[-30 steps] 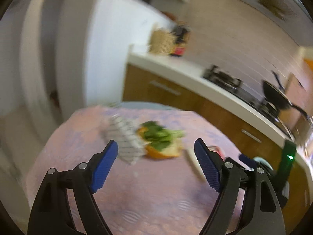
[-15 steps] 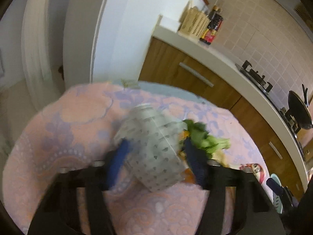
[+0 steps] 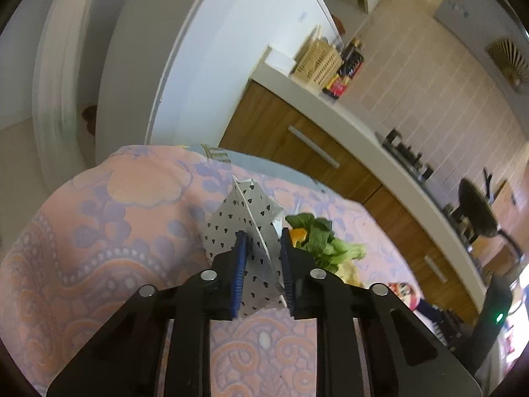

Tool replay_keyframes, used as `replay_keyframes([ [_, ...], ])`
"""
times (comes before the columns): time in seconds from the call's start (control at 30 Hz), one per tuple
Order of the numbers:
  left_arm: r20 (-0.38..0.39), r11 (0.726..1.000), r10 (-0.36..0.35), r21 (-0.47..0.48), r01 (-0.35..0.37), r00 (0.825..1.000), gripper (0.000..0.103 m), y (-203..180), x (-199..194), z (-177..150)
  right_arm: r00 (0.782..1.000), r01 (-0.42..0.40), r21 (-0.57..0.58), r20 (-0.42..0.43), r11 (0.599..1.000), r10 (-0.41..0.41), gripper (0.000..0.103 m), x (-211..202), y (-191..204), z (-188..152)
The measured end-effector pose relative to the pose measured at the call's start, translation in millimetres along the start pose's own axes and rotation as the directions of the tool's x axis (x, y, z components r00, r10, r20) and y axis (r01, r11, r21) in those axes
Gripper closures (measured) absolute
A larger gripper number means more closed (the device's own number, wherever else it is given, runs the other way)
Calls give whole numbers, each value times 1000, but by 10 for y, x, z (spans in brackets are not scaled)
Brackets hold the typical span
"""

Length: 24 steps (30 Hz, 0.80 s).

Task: Collect trash
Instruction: 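Grasp the white polka-dot paper with the left tool while the right tool grasps the red-white cup, then carry paper and cup over the wastebasket and open both tools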

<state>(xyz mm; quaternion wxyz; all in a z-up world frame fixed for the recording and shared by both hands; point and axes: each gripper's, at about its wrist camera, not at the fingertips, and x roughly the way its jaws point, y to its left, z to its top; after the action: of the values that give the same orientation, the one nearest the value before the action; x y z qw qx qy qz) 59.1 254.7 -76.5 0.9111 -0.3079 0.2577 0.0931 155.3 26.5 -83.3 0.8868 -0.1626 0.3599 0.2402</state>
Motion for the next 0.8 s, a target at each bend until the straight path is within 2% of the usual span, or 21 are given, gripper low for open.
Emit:
replay_keyframes([
  [0.13, 16, 999, -19, -48, 20, 1000, 88, 122, -61, 39, 995, 80, -94, -46, 992, -85, 8, 126, 190, -4],
  [0.2, 16, 997, -19, -69, 20, 1000, 88, 193, -91, 56, 993, 84, -94, -73, 992, -91, 15, 186, 191, -2],
  [0.23, 11, 997, -11, -76, 12, 1000, 82, 227, -97, 61, 995, 67, -78, -73, 995, -73, 20, 186, 155, 2],
  [0.27, 7, 997, 23, -78, -22, 1000, 78, 256, -107, 66, 995, 66, -65, -73, 996, -71, 29, 187, 129, -5],
  [0.3, 7, 995, 60, -76, -59, 998, 75, 278, -116, 74, 995, 66, -48, -74, 997, -70, 29, 187, 93, -8],
  [0.37, 13, 990, 127, -64, -126, 992, 59, 317, -140, 83, 996, 64, -27, -64, 998, -66, 30, 170, 51, -10],
  [0.4, 13, 990, 123, -69, -121, 992, 57, 345, -152, 91, 996, 61, -25, -58, 998, -63, 30, 159, 51, -7],
  [0.47, 0, 992, 75, -97, -75, 997, 40, 401, -148, 96, 997, 57, -38, -44, 998, -58, 30, 134, 73, -14],
  [0.53, -36, 992, 38, -122, -43, 999, 38, 431, -78, 72, 998, 60, -46, -33, 997, -62, 30, 106, 107, -16],
  [0.6, -49, 993, 52, -107, -57, 997, 43, 408, -27, 53, 998, 63, -43, -24, 997, -64, 30, 89, 105, -13],
  [0.67, -59, 994, 79, -74, -83, 995, 75, 361, 20, 39, 998, 70, -30, -4, 997, -70, 30, 52, 85, -5],
  [0.73, -89, 992, 119, -37, -122, 989, 96, 307, 106, 2, 997, 71, -18, 21, 997, -70, 30, -7, 67, -14],
  [0.8, -84, 990, 139, -18, -141, 987, 97, 285, 117, -18, 996, 63, -4, 69, 998, -63, 30, -108, 43, -27],
])
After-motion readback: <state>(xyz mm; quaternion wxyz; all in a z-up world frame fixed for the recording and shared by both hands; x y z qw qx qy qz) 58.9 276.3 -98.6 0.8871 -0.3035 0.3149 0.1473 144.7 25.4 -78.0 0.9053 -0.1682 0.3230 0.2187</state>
